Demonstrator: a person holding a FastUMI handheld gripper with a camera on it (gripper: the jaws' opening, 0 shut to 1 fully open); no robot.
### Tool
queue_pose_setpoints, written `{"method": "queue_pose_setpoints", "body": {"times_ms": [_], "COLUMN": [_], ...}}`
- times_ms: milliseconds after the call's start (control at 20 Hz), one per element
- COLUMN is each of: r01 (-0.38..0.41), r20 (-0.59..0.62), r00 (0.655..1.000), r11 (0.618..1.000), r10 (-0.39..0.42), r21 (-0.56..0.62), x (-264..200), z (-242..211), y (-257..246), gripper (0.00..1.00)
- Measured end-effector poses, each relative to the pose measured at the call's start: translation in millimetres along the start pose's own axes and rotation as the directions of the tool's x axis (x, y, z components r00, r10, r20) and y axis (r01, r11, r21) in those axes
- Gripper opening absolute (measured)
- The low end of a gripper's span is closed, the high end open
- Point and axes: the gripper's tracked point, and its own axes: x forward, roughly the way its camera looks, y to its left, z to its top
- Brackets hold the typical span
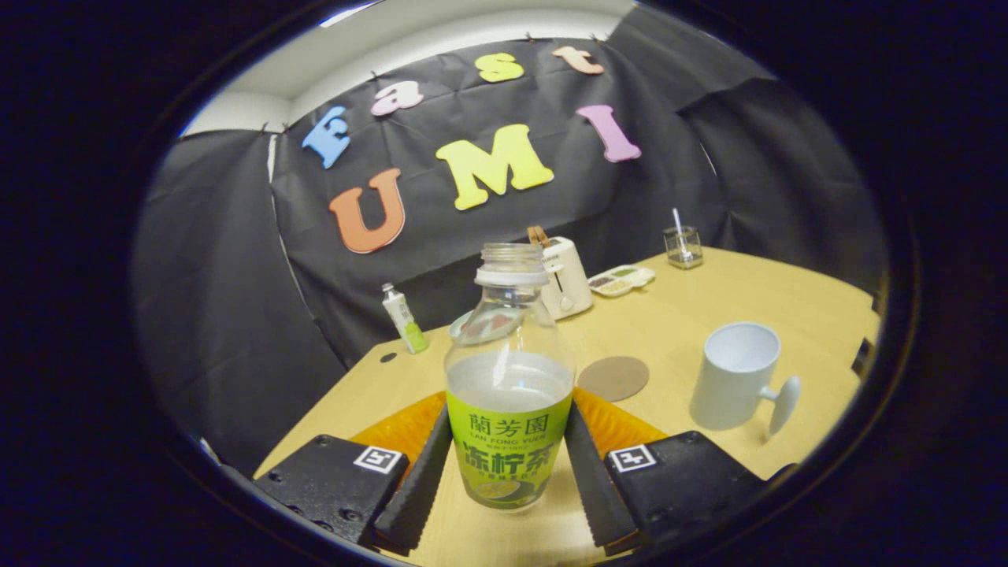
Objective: Take the bottle from table, then pour the juice into the cup, finally place the bottle on the coaster
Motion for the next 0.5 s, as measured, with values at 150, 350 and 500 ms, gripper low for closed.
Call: {"method": "queue_pose_setpoints", "body": {"times_ms": [150, 350, 500], "r01": [-0.03, -0.037, -0.048], "r20": [-0.045, -0.111, -0.124], "r00": [0.998, 0.99, 0.985], "r11": [0.986, 0.934, 0.878], "r10": [0.038, 0.081, 0.121], "r21": [0.166, 0.355, 0.476], "x": [8, 13, 16], "z": [1, -6, -5], "y": [-5, -15, -22], "gripper": [0.81, 0.8, 0.79]}}
